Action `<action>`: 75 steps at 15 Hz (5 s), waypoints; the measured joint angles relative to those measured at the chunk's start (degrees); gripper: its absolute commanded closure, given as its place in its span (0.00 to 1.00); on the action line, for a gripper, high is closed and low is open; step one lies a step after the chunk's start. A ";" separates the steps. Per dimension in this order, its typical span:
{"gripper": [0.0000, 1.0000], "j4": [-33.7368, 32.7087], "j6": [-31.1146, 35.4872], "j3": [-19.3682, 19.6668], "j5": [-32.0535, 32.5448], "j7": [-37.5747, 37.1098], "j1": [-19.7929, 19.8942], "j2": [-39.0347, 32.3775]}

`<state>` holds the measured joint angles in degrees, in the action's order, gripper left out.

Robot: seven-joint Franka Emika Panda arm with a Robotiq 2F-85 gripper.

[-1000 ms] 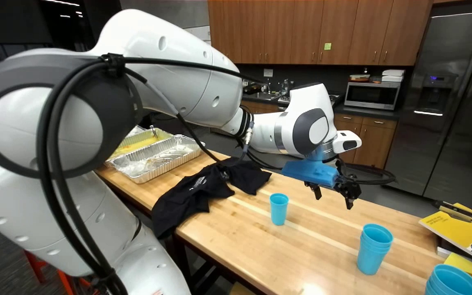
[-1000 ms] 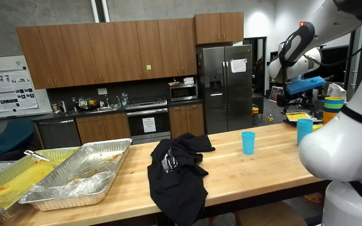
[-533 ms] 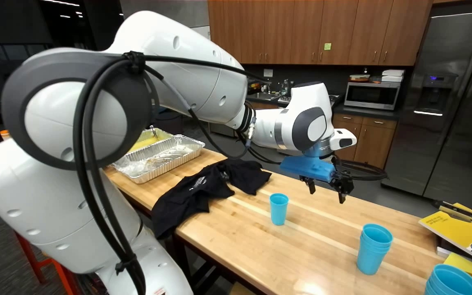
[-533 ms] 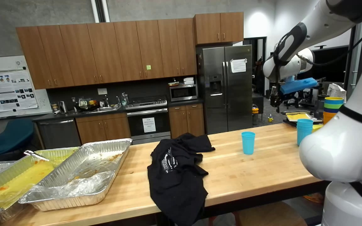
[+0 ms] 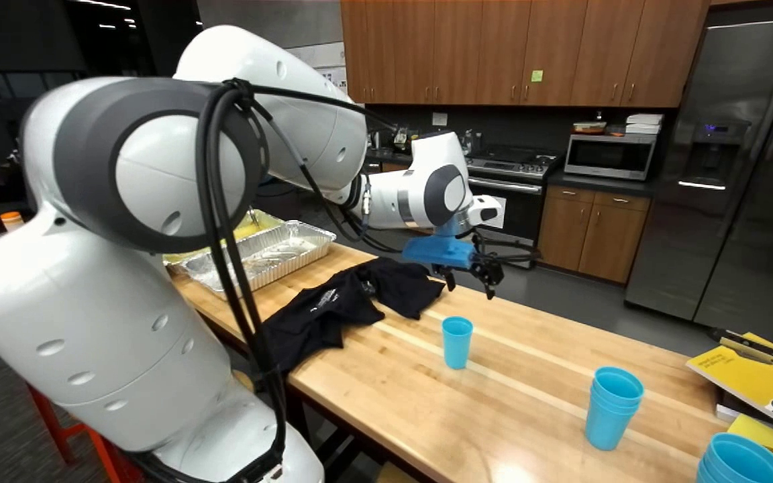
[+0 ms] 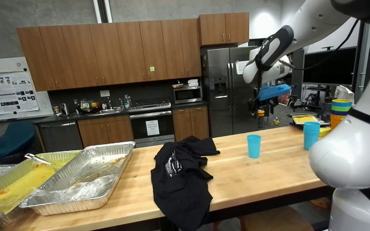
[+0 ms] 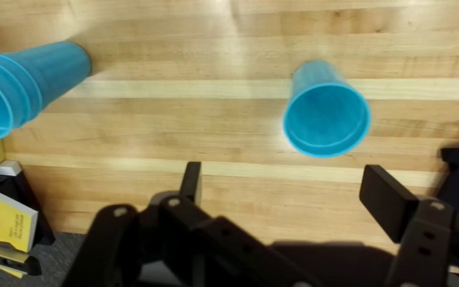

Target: Move the blue cup on the left to the right.

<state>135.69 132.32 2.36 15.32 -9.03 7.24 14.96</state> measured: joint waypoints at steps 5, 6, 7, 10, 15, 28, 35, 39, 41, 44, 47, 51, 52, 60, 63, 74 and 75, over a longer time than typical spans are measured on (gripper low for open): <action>0.00 0.42 -0.10 -1.80 0.00 -1.93 -0.86 -0.04; 0.00 0.42 -0.10 -1.66 0.00 -1.93 -0.84 -0.04; 0.00 0.42 -0.10 -1.56 0.00 -1.93 -0.83 -0.04; 0.00 0.43 -0.09 -1.59 0.00 -1.91 -0.85 -0.07; 0.00 0.39 1.95 -0.84 -0.07 -2.06 -0.58 -1.06; 0.00 -1.66 6.00 -0.77 -1.36 0.44 -2.47 -9.56; 0.00 -2.11 6.77 -2.17 -1.36 0.76 -4.59 -10.87; 0.00 -3.45 6.93 -2.15 -1.36 0.71 -4.67 -13.05; 0.00 -4.25 6.92 -2.13 -1.36 0.69 -4.67 -14.43; 0.00 -5.20 6.91 -2.15 -1.35 0.69 -4.79 -16.30; 0.00 -6.19 6.82 -2.19 -1.29 0.67 -5.25 -17.73; 0.00 -7.32 6.75 -2.21 -1.12 0.64 -6.01 -19.27; 0.00 -7.56 6.70 -2.20 -1.11 0.61 -6.18 -19.64; 0.00 -8.85 3.33 -2.05 -0.82 -3.27 -6.64 -20.78; 0.00 -9.10 2.14 -2.05 -0.86 -4.10 -6.65 -20.78; 0.00 -8.97 -0.48 -1.50 -0.92 -4.97 -6.63 -21.01; 0.00 -8.97 -0.48 -1.43 -0.92 -5.00 -6.63 -21.10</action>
<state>126.72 131.84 0.92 14.40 -14.02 0.61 -6.13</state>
